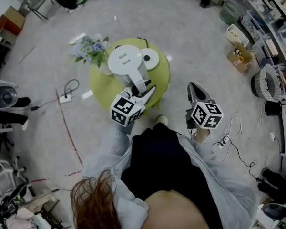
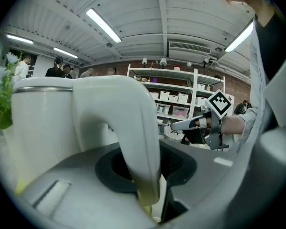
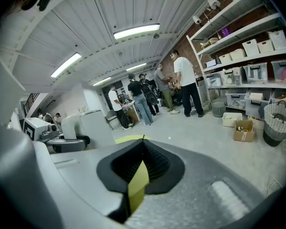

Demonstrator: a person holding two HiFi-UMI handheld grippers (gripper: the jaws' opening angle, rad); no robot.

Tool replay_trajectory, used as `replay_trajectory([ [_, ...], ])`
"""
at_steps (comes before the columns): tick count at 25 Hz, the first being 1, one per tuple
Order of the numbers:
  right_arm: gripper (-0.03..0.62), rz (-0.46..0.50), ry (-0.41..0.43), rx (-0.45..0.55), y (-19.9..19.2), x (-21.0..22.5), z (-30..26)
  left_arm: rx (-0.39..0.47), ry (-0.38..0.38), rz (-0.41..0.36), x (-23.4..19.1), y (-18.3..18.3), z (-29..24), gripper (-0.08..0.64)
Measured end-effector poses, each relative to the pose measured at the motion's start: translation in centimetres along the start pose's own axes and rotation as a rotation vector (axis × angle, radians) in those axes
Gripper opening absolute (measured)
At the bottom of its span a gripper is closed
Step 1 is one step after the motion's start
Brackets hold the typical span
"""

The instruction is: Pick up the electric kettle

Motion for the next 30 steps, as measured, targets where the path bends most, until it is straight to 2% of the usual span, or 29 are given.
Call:
replay_trajectory([
  [8,0.002,0.028,0.005,0.010,0.5,-2.5,1.4,0.038,0.034,0.045,1.5,-1.8,4.1,0.126],
  [18,0.002,0.076,-0.011,0.035,1.9,-4.1,2.1,0.056,0.108,0.086,0.9,-2.6,9.1,0.126],
  [23,0.002,0.105,-0.017,0.047,2.1,-4.4,2.7,0.072,0.145,0.094,0.5,-3.1,10.6,0.126],
  [30,0.002,0.128,-0.013,0.051,1.9,-5.4,3.1,0.065,0.151,0.094,0.4,-3.9,11.4,0.126],
])
Point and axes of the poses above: the fingertips, and each gripper's own axes: z backward along the fingers, x to its right, y out of its top, the point moved 2 cm from there along z, backward along the fingers, and after that the axes turned 13 degrees about z, right-handed, at the moved point
